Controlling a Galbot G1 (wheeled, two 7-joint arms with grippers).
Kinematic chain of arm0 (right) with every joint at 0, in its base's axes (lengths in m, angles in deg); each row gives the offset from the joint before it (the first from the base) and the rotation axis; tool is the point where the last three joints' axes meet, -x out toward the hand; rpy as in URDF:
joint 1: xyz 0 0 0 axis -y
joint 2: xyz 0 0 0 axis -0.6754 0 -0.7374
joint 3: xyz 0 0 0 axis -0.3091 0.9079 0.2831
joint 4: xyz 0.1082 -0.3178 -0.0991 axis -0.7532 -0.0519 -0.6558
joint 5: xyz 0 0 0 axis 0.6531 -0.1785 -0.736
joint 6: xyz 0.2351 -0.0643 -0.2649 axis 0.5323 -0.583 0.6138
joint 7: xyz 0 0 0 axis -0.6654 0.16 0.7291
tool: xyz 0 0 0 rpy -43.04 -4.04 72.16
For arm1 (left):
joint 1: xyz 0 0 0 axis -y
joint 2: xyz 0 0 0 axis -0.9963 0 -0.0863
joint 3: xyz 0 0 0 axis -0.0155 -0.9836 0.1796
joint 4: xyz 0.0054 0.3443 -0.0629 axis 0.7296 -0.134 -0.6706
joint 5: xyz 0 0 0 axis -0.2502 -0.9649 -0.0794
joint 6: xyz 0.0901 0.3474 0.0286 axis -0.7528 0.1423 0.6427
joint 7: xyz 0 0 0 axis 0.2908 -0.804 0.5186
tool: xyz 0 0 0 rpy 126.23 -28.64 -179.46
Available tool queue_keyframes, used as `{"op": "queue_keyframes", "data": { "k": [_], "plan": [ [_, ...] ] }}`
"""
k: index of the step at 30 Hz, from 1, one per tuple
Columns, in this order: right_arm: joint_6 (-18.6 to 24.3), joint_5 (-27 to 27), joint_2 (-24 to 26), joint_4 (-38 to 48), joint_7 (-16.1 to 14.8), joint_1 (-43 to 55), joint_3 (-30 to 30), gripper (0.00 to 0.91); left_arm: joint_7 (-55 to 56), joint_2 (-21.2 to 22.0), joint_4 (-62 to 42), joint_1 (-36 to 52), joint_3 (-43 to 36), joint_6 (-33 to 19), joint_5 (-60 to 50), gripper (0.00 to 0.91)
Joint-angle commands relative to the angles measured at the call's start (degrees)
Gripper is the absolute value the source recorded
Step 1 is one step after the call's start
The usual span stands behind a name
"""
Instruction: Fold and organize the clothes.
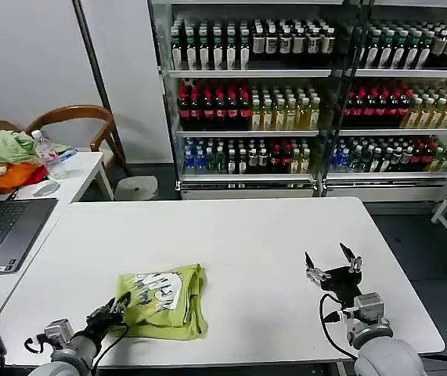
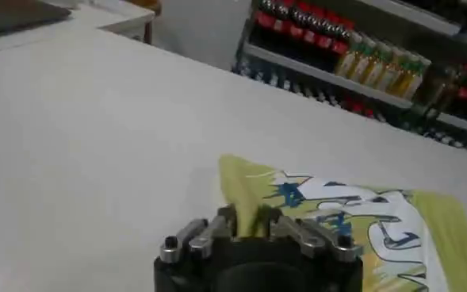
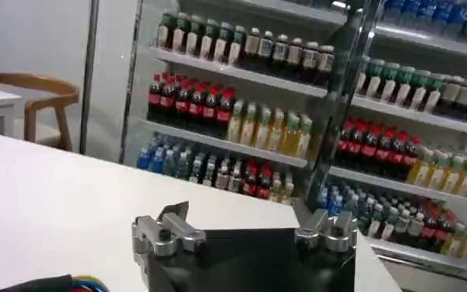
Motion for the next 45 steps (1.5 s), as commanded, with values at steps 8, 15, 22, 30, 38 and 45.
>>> {"op": "queue_keyframes", "data": {
  "k": [8,15,22,30,38,45],
  "plan": [
    [-0.6,0.1,0.1,-0.7,-0.1,0.6,0.6,0.907,2.3,-1.5,7.0,-0.2,2.5,2.3,-3.7,0.040],
    [-0.5,0.1,0.0,-0.2,-0.1,1.5,1.1,0.907,6.9,-9.4,9.9,-1.5,12.3,6.3,-3.7,0.040],
    [-0.4,-0.1,-0.8,0.3,-0.2,2.8,2.8,0.907,9.0,-19.4,7.5,-6.6,24.1,6.4,-3.5,0.040],
    [-1.7,-0.2,-0.4,-0.4,-0.2,4.3,4.0,0.907,8.2,-14.5,16.7,-3.0,9.2,6.2,-31.3,0.040],
    [-2.2,-0.8,-0.4,-0.2,-0.4,3.2,3.1,0.907,8.2,5.6,16.0,-2.1,-28.5,-3.5,-68.2,0.050],
    [-2.4,-1.0,0.0,-0.3,-0.5,3.3,2.9,0.907,7.0,8.5,12.9,2.2,-30.6,-3.4,-69.8,0.050]
  ]
}}
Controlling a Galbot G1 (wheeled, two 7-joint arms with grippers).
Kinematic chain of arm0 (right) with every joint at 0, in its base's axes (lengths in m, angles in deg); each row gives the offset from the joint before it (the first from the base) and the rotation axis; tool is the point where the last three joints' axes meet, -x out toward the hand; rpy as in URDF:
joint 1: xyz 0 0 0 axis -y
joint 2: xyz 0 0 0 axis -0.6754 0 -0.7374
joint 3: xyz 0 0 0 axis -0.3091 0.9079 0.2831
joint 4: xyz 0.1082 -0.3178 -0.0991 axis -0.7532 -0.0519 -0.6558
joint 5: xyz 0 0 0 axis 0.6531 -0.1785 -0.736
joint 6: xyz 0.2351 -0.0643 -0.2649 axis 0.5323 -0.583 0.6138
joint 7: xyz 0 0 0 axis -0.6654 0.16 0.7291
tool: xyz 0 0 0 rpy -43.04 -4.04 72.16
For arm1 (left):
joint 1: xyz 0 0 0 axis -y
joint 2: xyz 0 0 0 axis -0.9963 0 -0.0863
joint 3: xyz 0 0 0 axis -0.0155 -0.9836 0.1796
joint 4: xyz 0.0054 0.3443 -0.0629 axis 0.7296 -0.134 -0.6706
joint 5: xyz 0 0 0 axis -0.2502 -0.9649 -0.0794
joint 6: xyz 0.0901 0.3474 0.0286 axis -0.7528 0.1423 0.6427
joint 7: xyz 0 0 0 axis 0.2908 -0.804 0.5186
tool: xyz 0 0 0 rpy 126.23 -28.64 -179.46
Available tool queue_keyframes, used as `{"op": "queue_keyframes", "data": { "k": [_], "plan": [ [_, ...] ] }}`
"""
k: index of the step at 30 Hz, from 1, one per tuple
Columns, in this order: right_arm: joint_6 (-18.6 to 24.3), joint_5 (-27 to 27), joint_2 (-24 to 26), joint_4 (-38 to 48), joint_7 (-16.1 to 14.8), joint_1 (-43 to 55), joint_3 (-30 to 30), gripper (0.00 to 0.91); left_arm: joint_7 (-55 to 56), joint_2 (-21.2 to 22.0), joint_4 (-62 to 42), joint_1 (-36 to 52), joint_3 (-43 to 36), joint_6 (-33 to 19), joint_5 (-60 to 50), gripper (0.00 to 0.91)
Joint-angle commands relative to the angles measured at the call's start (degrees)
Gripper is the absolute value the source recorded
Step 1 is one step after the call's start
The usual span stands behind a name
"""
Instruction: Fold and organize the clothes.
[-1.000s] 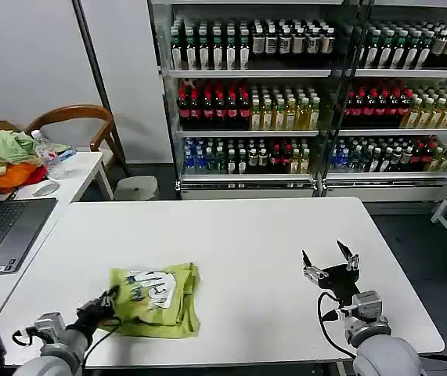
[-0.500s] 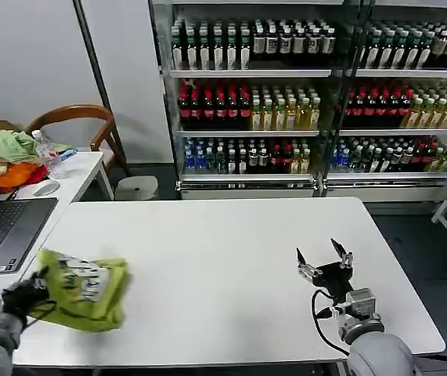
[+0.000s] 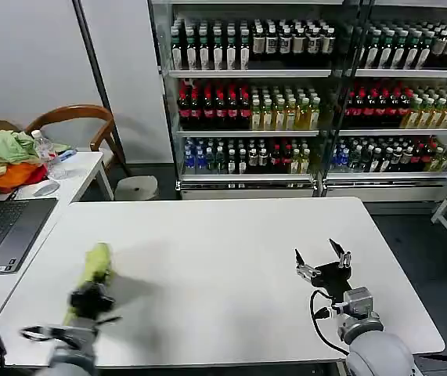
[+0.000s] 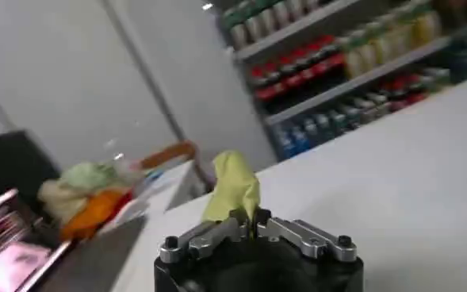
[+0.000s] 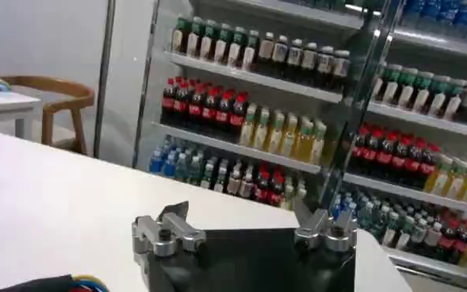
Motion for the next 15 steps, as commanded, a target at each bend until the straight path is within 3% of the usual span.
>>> {"op": "queue_keyframes", "data": {
  "k": [1,11,15],
  "plan": [
    [-0.3,-0.1,0.3,-0.3,-0.1,0.2,0.0,0.907,-0.5,9.9,-0.8,5.5,-18.1,-2.8,-20.1,0.050],
    [-0.4,-0.4,0.0,-0.2,-0.3,0.5,0.7,0.907,-1.9,7.7,-1.3,8.0,-13.9,0.5,-15.2,0.050],
    [-0.4,-0.4,0.1,-0.4,-0.3,0.4,0.3,0.907,-3.9,4.2,0.4,8.4,-8.9,2.9,-15.8,0.050]
  ]
}}
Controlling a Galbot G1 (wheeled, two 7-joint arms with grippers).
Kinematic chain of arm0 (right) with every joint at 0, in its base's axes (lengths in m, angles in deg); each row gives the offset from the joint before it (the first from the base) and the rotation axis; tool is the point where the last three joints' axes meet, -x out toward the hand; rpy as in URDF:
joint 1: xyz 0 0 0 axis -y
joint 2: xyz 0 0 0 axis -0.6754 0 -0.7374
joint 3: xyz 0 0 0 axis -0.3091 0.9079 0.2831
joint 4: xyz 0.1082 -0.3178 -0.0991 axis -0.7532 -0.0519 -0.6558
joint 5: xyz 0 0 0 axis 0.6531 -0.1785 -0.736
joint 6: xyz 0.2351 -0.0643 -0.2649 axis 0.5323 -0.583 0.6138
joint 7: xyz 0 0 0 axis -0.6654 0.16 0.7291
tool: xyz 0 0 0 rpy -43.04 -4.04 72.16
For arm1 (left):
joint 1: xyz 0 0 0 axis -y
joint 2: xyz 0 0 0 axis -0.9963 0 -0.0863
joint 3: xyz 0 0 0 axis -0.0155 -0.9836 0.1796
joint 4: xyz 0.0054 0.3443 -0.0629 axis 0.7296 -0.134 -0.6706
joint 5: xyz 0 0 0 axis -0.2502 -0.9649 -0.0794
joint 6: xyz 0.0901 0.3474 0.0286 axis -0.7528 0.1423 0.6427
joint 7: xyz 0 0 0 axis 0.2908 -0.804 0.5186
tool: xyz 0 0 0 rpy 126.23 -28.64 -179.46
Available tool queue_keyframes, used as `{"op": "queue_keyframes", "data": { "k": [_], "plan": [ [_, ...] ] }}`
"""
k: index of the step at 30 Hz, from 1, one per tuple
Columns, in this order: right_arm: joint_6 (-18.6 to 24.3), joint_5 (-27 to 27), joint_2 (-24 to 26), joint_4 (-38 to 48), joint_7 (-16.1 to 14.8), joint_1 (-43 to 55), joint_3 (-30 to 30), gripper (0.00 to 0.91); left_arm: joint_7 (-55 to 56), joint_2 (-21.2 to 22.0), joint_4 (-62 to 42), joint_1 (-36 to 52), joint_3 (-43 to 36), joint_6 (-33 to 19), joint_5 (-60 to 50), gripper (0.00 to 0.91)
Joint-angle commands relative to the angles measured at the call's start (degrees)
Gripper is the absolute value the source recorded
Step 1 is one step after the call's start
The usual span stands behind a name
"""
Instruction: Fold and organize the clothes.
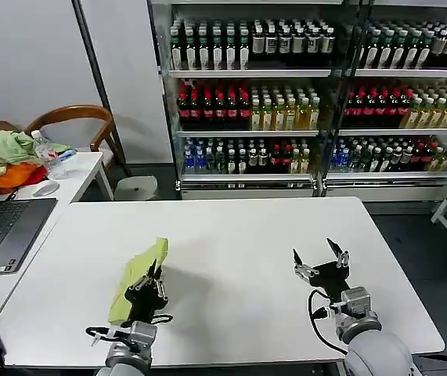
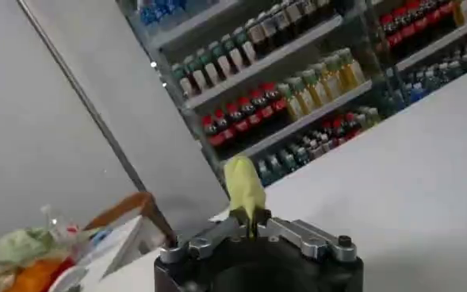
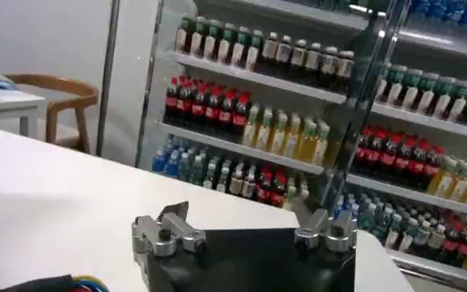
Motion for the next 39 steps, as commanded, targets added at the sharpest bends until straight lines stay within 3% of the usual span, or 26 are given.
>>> {"op": "queue_keyframes", "data": {
  "k": [1,5,12,17,21,23,25,27,29,30,31,34,39],
  "plan": [
    [-0.1,-0.1,0.0,-0.3,-0.1,0.0,-0.2,0.907,-3.0,-2.8,1.7,2.5,3.4,2.9,-4.1,0.040],
    [0.0,0.0,0.0,-0.1,-0.2,0.2,0.1,0.907,-5.7,-9.3,2.2,1.1,10.9,4.9,-5.1,0.040],
    [0.4,0.0,-0.3,0.3,-0.4,0.1,0.3,0.907,-11.9,-20.8,-1.4,-4.6,31.8,3.8,-9.3,0.040],
    [0.6,0.0,-0.5,0.5,-0.5,0.6,0.7,0.907,-17.4,-24.8,-4.4,-9.5,43.5,0.0,-11.9,0.040],
    [0.6,-0.2,-1.1,0.7,-0.5,0.9,1.3,0.907,-19.8,-27.1,-4.3,-11.2,46.9,-2.0,-16.1,0.040],
    [0.7,-0.3,-1.3,0.7,-0.5,0.8,1.4,0.907,-19.8,-26.4,-3.1,-10.9,45.0,-2.2,-17.5,0.040],
    [0.7,-0.5,-1.5,0.8,-0.5,0.4,1.4,0.907,-18.3,-22.8,-1.4,-9.9,39.5,-2.8,-20.5,0.040],
    [0.7,-0.7,-1.5,0.7,-0.5,0.1,1.2,0.907,-15.6,-19.2,0.6,-9.3,31.0,-3.4,-21.5,0.050],
    [0.7,-0.8,-1.4,0.6,-0.5,-0.1,1.1,0.907,-11.6,-12.0,1.3,-9.3,17.3,-4.4,-25.0,0.050],
    [0.6,-0.8,-1.4,0.5,-0.5,-0.1,0.8,0.907,-10.8,-10.0,0.6,-9.4,15.2,-5.0,-26.8,0.050],
    [0.5,-0.8,-1.4,0.4,-0.5,-0.2,0.7,0.907,-10.0,-6.6,-0.7,-9.5,6.5,-6.0,-28.6,0.050],
    [0.5,-0.8,-1.0,0.2,-0.5,-0.7,0.2,0.907,-8.8,-2.2,-3.8,-8.5,-3.6,-6.1,-28.4,0.050],
    [0.4,-0.8,-0.8,0.0,-0.5,-0.7,-0.1,0.907,-8.6,-0.3,-3.1,-4.2,-6.1,-2.6,-19.9,0.050]
  ]
}}
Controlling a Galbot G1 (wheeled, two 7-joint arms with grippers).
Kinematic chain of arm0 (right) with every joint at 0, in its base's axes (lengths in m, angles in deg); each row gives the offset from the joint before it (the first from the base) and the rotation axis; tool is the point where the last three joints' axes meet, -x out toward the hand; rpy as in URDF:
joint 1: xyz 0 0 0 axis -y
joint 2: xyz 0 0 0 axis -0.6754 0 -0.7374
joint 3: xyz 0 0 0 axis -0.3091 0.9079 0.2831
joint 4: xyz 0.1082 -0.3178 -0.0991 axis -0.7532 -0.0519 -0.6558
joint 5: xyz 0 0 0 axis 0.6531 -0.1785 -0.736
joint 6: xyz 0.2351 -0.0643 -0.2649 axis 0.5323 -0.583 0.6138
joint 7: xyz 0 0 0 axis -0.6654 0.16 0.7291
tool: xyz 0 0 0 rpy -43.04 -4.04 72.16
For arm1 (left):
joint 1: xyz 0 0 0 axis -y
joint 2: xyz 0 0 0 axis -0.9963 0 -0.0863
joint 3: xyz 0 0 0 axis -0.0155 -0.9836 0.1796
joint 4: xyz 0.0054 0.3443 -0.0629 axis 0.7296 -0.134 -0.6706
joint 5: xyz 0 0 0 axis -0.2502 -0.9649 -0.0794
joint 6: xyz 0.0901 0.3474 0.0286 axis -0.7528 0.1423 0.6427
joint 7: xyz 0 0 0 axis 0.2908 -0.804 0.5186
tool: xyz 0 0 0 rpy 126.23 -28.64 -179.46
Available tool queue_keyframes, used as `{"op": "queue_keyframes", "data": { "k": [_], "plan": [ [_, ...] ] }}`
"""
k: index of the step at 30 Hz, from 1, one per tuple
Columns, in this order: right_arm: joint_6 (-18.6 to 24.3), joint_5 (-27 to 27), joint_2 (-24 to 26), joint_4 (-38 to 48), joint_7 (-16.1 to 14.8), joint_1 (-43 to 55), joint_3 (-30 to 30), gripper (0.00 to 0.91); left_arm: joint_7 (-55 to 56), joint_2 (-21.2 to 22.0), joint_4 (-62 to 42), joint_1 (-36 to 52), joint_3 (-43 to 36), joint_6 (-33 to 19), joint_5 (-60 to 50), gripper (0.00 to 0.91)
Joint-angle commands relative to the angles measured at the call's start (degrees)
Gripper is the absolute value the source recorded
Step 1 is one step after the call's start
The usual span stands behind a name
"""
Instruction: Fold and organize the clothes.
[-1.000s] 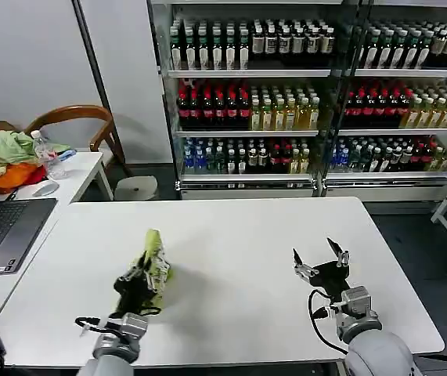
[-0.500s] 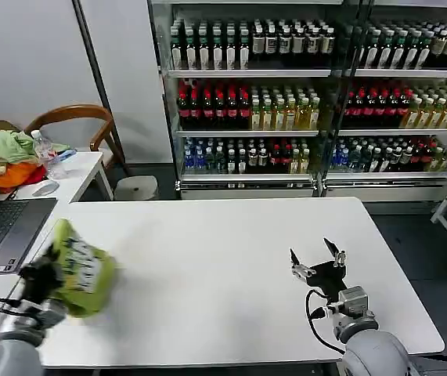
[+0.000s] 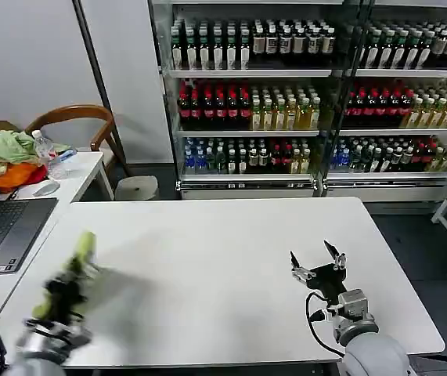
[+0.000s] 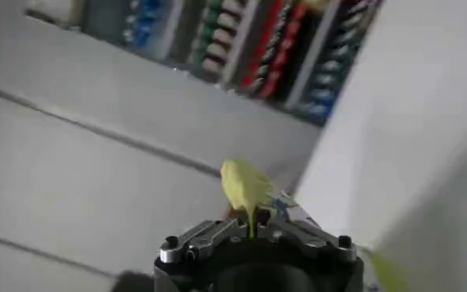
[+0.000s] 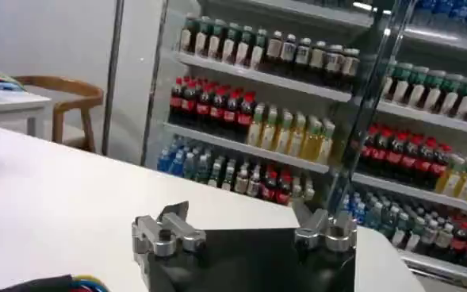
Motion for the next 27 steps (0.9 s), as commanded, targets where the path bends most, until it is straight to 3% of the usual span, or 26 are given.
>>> {"op": "queue_keyframes", "data": {
  "k": [1,6,12,27],
  "plan": [
    [-0.1,-0.1,0.1,-0.3,0.0,-0.1,-0.4,0.907,3.3,10.5,-0.5,5.0,-23.3,2.0,5.7,0.050],
    [-0.1,-0.1,0.1,-0.1,0.0,0.4,0.0,0.907,8.1,10.5,0.1,11.4,-21.6,9.0,27.4,0.050],
    [-0.1,0.0,0.1,0.3,-0.1,1.0,-0.2,0.907,16.2,13.4,-1.3,16.7,-23.7,9.5,53.1,0.050],
    [-0.3,-0.1,0.0,1.4,-0.5,2.4,-0.4,0.907,20.4,22.6,-10.8,26.0,-25.2,8.0,69.6,0.050]
  ]
}}
